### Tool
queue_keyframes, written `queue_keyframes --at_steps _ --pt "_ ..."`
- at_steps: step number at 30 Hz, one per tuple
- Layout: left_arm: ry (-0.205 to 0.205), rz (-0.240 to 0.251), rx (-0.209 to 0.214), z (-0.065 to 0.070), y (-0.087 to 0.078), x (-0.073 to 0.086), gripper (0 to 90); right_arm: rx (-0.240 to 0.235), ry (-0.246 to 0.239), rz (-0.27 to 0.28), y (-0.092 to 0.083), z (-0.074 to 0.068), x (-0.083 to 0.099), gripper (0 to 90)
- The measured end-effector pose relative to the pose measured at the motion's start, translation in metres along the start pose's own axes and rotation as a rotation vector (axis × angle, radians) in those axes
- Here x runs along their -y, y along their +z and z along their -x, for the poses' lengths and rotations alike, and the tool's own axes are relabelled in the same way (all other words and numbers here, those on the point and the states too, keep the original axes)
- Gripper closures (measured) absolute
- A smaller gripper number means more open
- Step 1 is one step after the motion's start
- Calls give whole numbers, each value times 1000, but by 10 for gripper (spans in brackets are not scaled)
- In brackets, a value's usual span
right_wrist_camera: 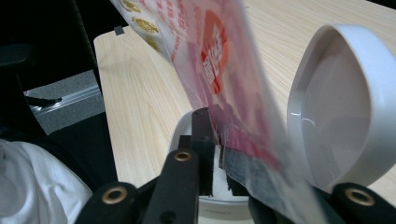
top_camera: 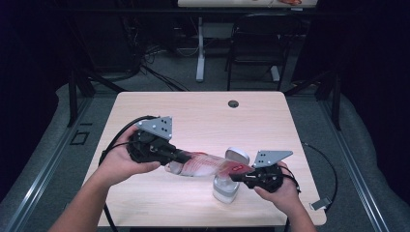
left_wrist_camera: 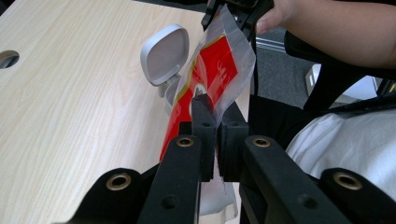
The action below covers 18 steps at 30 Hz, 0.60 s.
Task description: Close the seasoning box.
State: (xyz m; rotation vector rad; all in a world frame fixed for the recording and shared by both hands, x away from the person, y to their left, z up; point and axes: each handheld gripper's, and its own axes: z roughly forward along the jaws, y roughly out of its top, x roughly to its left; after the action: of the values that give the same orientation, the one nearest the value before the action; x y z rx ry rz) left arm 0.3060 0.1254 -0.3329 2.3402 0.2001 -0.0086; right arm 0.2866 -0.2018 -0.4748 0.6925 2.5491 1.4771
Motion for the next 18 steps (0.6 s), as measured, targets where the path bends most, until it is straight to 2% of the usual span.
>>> queue_keyframes --at_steps 11,18 --pt "-3 -3 -3 0 0 -3 878 -12 -10 -7 -1 -1 -1 880" --pt "-4 -1 -8 -1 5 -5 866 -11 -22 -47 1 -1 1 896"
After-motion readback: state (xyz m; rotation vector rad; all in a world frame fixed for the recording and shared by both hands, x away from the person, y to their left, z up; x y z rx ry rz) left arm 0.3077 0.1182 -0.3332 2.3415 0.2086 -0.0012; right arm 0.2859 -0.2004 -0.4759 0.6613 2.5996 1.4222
